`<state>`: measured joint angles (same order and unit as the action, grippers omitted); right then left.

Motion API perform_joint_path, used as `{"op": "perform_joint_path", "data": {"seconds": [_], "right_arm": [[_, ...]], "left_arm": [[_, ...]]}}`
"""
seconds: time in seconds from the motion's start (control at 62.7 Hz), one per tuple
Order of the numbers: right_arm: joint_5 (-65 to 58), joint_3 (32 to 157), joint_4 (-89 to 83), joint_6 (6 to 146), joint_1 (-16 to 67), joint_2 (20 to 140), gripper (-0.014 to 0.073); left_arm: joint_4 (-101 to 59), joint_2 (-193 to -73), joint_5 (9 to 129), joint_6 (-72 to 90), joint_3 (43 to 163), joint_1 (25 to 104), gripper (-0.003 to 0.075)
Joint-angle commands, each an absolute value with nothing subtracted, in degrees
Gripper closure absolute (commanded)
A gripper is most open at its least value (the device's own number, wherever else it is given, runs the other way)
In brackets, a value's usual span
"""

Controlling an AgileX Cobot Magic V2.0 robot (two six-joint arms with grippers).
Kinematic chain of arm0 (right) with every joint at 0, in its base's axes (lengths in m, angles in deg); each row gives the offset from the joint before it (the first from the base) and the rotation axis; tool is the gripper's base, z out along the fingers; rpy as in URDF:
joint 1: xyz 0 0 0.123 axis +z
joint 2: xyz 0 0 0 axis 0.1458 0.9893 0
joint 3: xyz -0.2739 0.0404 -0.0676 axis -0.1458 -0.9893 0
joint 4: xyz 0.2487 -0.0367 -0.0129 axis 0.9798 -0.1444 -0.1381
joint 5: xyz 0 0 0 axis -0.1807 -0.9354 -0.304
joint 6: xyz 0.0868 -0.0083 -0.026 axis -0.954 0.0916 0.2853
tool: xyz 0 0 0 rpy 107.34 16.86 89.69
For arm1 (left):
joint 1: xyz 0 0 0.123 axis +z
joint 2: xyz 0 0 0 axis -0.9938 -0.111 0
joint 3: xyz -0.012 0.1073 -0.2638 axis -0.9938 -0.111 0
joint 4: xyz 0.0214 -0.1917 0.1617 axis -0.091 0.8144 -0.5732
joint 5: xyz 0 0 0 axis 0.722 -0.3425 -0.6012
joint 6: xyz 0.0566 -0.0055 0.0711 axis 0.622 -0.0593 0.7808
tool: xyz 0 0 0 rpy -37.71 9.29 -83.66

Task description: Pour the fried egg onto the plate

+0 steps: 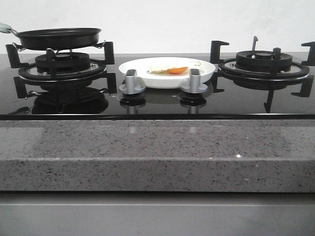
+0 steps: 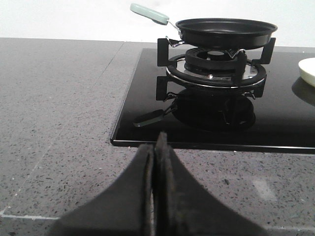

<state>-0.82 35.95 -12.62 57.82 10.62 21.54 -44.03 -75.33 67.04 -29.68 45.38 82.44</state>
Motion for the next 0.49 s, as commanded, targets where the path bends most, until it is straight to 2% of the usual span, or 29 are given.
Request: {"op": "perform_joint_path", "data": {"seconds": [0.0,0.479], "right_arm": [[6.9,33.4,-13.2,56.2,9.6,19.9,0.0712],[5.4,33.2,-13.2,56.1,9.6,20.0,0.0712]], "left_arm": [[-43.5,-74.3,62.1,-30.2,45.0,82.5,0.0741],[-43.5,-74.3,62.1,-30.2,45.0,82.5,0.0741]]}}
